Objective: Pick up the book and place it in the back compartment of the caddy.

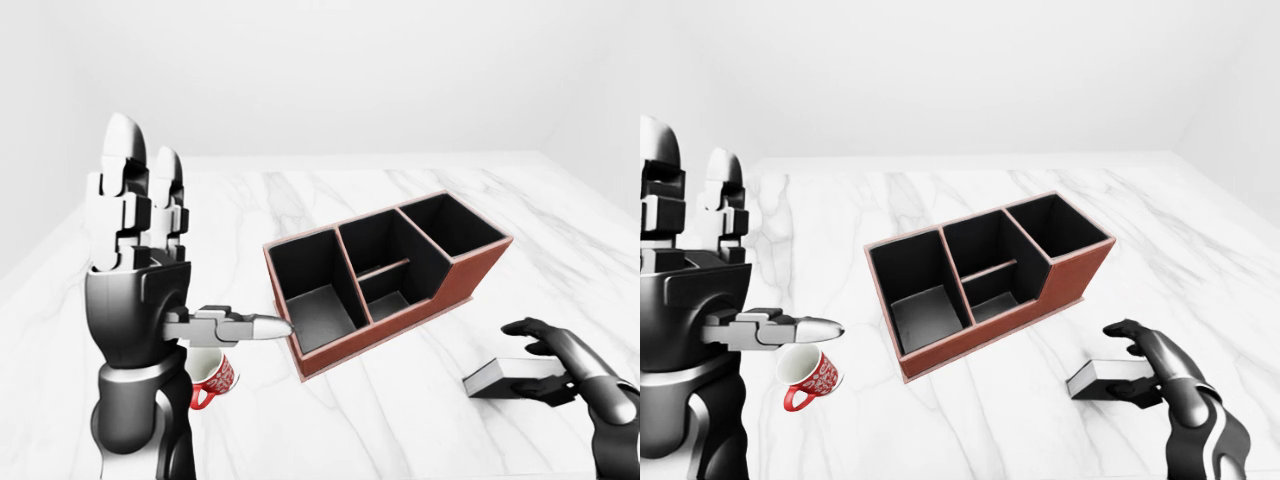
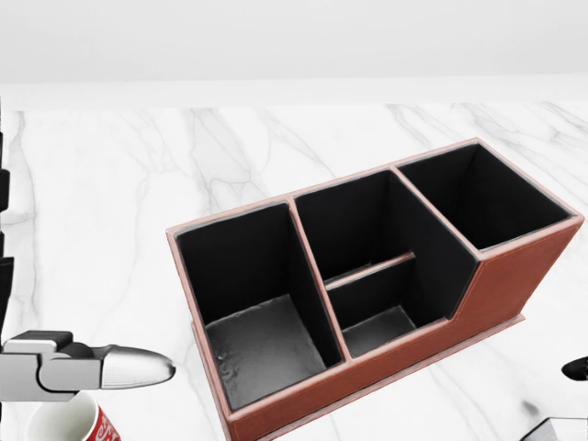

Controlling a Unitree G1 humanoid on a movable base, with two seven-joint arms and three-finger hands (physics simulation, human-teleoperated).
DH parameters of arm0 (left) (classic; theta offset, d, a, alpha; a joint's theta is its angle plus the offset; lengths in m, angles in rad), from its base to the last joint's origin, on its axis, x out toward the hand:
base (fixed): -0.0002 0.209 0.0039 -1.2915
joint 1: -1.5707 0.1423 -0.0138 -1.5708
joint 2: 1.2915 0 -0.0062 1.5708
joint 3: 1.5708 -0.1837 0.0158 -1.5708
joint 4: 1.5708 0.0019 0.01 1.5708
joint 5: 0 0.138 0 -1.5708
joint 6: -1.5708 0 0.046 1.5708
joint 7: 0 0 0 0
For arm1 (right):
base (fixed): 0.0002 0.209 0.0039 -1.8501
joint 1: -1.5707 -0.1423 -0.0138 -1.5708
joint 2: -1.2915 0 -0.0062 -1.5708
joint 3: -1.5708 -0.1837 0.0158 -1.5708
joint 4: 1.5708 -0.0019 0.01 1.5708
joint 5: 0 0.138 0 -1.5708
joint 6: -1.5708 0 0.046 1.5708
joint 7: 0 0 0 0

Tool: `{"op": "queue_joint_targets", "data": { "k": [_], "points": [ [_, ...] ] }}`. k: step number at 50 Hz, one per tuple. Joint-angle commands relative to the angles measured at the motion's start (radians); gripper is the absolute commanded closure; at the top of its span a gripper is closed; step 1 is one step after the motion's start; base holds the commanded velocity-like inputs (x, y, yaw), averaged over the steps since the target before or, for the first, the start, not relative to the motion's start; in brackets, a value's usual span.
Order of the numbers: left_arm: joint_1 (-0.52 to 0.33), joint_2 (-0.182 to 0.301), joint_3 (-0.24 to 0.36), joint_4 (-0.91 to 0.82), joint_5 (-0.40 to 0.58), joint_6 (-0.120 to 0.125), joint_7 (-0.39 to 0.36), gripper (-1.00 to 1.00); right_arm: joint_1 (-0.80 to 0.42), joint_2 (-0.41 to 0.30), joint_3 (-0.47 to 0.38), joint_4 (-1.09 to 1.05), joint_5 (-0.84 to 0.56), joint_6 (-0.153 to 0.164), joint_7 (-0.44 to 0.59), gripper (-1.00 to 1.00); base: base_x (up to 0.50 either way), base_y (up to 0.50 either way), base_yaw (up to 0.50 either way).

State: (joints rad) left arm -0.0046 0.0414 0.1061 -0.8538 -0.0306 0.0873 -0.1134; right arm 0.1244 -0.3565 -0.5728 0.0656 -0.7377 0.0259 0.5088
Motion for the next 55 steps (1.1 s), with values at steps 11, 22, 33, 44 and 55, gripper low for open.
{"op": "queue_joint_targets", "data": {
  "k": [11,22,33,44,55],
  "points": [
    [0.003,-0.002,-0.003,-0.001,0.001,0.0,0.003,-1.0,0.007,0.004,0.011,0.006,0.008,-0.008,-0.004,1.0,0.0,0.0,0.0],
    [0.012,-0.005,-0.011,-0.006,0.005,0.0,0.006,-1.0,0.015,0.028,-0.012,-0.091,0.005,0.012,0.039,1.0,0.0,0.0,0.0],
    [0.008,-0.005,-0.008,-0.014,0.002,0.0,0.005,-1.0,0.01,0.063,-0.019,-0.225,-0.012,0.037,0.088,1.0,0.0,0.0,0.0],
    [-0.006,0.0,0.004,-0.003,-0.009,0.0,0.002,-1.0,-0.023,0.076,0.006,-0.337,-0.037,0.061,0.157,1.0,0.0,0.0,0.0],
    [-0.009,0.002,0.007,-0.01,-0.012,0.0,0.002,-1.0,-0.097,0.043,0.052,-0.441,-0.068,0.061,0.189,1.0,0.0,0.0,0.0]
  ]
}}
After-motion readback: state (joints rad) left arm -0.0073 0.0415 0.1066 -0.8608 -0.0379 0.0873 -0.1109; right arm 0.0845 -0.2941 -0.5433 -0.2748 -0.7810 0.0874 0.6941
